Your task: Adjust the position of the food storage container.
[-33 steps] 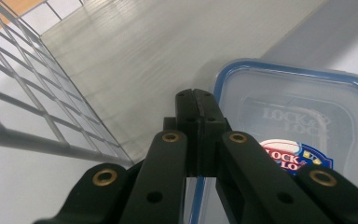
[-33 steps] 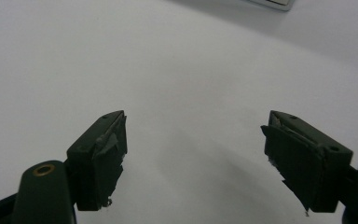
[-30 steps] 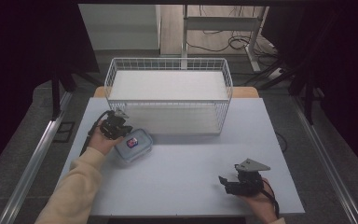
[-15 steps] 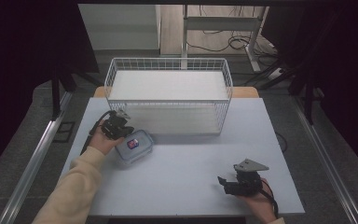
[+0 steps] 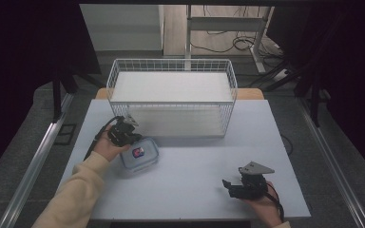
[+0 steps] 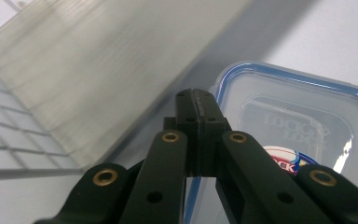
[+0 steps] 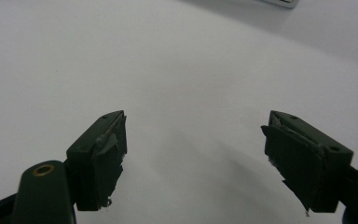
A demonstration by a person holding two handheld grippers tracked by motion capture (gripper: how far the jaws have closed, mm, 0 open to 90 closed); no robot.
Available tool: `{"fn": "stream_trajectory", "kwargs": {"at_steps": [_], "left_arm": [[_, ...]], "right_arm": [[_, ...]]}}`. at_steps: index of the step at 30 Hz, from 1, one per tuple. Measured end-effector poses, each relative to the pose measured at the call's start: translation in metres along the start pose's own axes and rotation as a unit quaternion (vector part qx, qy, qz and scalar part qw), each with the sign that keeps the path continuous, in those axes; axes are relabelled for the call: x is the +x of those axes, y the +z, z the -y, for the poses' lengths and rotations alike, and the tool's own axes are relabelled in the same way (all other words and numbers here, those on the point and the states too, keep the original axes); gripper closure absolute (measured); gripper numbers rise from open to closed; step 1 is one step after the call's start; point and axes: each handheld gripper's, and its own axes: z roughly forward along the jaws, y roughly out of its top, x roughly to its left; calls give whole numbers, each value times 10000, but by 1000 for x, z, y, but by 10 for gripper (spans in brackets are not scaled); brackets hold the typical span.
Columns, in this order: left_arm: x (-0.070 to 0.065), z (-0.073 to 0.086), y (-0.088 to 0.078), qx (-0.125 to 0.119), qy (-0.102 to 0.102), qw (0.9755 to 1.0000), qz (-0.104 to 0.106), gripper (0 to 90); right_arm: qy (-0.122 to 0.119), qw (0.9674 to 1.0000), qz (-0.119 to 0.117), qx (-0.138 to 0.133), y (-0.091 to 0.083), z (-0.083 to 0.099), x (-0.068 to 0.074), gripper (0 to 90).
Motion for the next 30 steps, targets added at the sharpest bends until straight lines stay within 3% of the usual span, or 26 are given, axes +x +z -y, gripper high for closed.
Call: {"fn": "stream_trajectory", "kwargs": {"at_steps": [3,5,10,11,14,18,20,24,26,28,30], "left_arm": [[-5,-2,-1,-33,92,9999,134,900],[-7,-4,0,0,149,9980,612,900],[-17,-10,2,51,413,9985,361,900],[-17,-11,2,65,423,9984,368,900],[-13,-12,1,15,398,9992,40,900],[-1,-9,-3,81,307,9994,-114,899],[3,-6,-1,181,282,9993,-148,899],[2,-5,11,504,501,9974,-71,900],[-1,-7,13,479,550,9973,-113,900],[-3,-8,14,478,591,9971,47,900],[-6,-10,15,488,638,9968,45,900]], "right_arm": [[-3,10000,-4,7,0,0,0,209],[-5,10000,-9,7,1,0,1,209],[-3,10000,-1,14,1,0,1,209],[-4,10000,1,13,1,0,1,208],[-10,10000,8,9,0,0,0,208],[19,10000,17,3,0,1,-2,208],[15,10000,17,5,0,1,-2,208],[-16,10000,13,16,1,0,0,208],[-18,10000,16,9,0,0,0,209],[1,10000,21,3,0,0,-1,208],[14,10000,25,10,0,1,-2,208]]}}
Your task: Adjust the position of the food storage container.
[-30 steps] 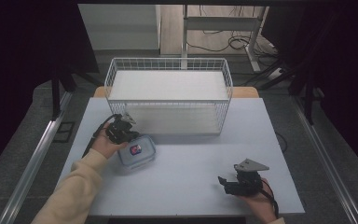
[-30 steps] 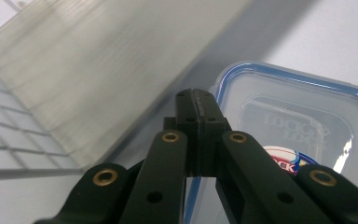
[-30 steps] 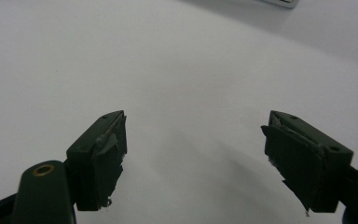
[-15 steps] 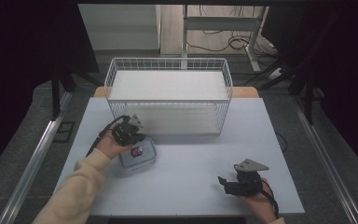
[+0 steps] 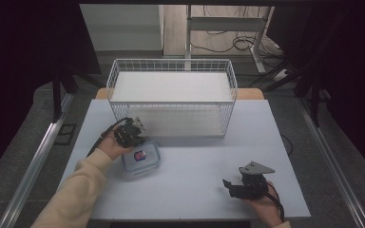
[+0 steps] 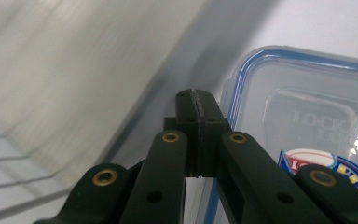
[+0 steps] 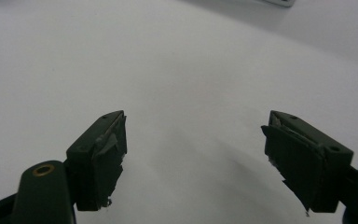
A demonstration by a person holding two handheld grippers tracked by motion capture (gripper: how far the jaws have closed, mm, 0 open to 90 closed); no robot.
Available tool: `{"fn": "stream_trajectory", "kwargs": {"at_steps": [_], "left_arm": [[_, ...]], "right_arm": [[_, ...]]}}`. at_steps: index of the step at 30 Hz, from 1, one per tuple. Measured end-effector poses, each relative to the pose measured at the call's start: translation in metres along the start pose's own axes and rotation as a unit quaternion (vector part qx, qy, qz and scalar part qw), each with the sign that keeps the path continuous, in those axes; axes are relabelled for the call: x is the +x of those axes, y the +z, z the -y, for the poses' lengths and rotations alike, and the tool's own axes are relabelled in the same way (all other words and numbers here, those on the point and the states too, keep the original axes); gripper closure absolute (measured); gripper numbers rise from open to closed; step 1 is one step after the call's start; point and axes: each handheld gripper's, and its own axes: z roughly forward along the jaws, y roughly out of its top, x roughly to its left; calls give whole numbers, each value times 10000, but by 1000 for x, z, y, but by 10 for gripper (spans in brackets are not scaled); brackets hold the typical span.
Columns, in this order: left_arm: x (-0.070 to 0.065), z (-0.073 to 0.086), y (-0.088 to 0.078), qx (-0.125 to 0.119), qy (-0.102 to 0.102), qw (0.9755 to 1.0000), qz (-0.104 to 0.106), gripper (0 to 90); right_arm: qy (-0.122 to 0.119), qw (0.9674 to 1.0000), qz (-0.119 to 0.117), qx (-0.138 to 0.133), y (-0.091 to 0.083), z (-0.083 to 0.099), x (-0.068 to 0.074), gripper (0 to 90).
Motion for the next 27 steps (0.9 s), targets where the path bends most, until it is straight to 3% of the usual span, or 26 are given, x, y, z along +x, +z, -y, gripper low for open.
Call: {"fn": "stream_trajectory", "kwargs": {"at_steps": [6,9,14,20,21,22,24,25,27], "left_arm": [[-7,-2,-1,27,164,9998,100,900],[-12,-3,-1,36,267,9991,319,900],[-21,-6,-1,46,441,9979,481,900],[-23,-6,-1,75,457,9973,568,900],[-21,-2,-4,47,316,9987,404,900],[-21,-2,-4,47,316,9987,404,900],[-19,6,-11,0,136,9997,184,900],[-20,17,-23,-104,11,9999,-132,900],[-21,24,-31,-193,-95,9995,-218,900]], "right_arm": [[-30,10000,-9,10,1,0,1,209],[-24,10000,-4,3,0,0,1,208],[-21,10000,-19,20,1,0,1,208],[-17,10000,-11,16,1,0,1,208],[-11,10000,-8,16,0,0,1,208],[-11,10000,-8,16,0,0,1,208],[6,10000,3,1,-1,0,0,208],[15,10000,-7,-3,-1,0,0,207],[14,10000,-10,-8,-2,0,0,207]]}}
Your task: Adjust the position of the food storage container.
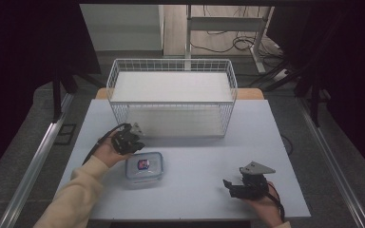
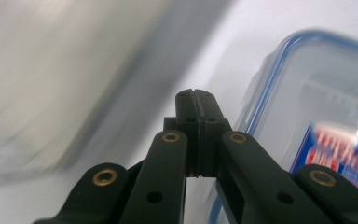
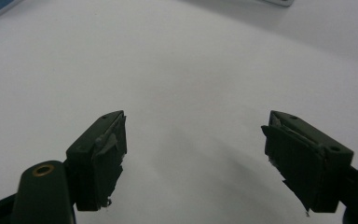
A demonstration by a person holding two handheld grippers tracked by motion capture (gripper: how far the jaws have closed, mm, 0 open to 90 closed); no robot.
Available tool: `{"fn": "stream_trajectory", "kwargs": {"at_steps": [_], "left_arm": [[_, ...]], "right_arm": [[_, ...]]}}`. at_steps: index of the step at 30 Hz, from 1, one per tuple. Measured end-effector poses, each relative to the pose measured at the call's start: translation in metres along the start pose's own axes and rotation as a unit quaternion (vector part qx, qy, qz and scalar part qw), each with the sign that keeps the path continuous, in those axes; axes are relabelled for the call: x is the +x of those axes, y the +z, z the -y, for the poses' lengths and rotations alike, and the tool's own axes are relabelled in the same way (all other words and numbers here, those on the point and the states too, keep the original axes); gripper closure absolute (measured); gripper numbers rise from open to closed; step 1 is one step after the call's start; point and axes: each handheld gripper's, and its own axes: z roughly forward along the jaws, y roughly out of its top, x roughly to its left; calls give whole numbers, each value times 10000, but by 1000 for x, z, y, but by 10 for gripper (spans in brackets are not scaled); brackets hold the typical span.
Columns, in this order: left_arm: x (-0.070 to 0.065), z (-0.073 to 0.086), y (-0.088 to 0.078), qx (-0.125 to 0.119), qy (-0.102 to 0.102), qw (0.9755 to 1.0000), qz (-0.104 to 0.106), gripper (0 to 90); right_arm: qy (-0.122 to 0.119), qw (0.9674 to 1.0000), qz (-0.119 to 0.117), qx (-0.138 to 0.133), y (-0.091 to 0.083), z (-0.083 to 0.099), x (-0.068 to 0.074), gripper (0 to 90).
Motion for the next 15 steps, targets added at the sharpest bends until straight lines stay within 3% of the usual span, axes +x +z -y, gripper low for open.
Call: {"fn": "stream_trajectory", "kwargs": {"at_steps": [3,6,10,12,15], "left_arm": [[-2,23,-21,-65,-183,9994,-275,900],[-3,49,-33,-16,-511,9982,-309,900],[-11,75,-33,113,-793,9968,-6,900],[-14,83,-30,88,-891,9958,205,900],[-17,88,-25,122,-968,9947,331,900]], "right_arm": [[0,10000,-13,-8,0,0,0,207],[5,10000,-25,-36,-1,-1,0,207],[-1,9999,-7,-138,-4,-4,2,207],[-5,9999,-13,-154,-4,-4,3,207],[-26,9997,-19,-230,-6,-6,5,207]]}}
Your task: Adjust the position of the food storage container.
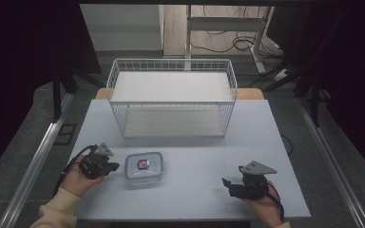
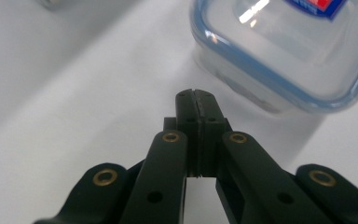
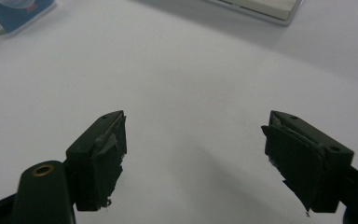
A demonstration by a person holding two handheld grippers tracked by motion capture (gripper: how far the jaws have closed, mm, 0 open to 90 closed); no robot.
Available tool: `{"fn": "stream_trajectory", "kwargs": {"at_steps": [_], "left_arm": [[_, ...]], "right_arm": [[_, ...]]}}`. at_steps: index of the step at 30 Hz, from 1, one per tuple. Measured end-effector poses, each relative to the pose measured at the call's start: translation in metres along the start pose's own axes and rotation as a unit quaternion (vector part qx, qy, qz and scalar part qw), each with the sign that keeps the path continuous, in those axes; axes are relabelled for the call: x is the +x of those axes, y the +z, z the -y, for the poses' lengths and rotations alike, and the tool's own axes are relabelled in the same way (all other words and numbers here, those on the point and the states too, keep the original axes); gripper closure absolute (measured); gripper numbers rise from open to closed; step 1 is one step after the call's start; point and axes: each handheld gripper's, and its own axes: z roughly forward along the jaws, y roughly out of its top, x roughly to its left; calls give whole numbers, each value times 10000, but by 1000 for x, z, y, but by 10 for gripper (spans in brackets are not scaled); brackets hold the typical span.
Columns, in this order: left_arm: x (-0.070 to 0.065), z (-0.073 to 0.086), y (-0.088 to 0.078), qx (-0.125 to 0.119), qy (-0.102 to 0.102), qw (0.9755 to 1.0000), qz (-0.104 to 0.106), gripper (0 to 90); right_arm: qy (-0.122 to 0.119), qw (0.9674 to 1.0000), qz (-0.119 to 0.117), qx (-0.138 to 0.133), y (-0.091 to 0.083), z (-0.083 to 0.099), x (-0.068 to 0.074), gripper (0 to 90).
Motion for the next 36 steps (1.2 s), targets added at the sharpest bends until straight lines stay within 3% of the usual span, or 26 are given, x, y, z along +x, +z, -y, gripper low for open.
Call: {"fn": "stream_trajectory", "kwargs": {"at_steps": [8,14,22,32,36], "left_arm": [[-10,0,15,39,50,9995,310,900],[-7,-11,17,-6,46,9996,276,900],[-18,-38,34,-47,303,9984,480,900],[-32,-69,54,-69,460,9968,651,900],[-43,-81,60,-36,589,9956,725,900]], "right_arm": [[3,10000,31,-63,-2,0,-2,206],[-5,10000,22,-75,-3,0,-2,206],[-30,10000,-2,-48,-2,0,-1,207],[-33,10000,-13,-64,-3,0,-1,207],[-48,10000,-5,-77,-5,-1,-1,207]]}}
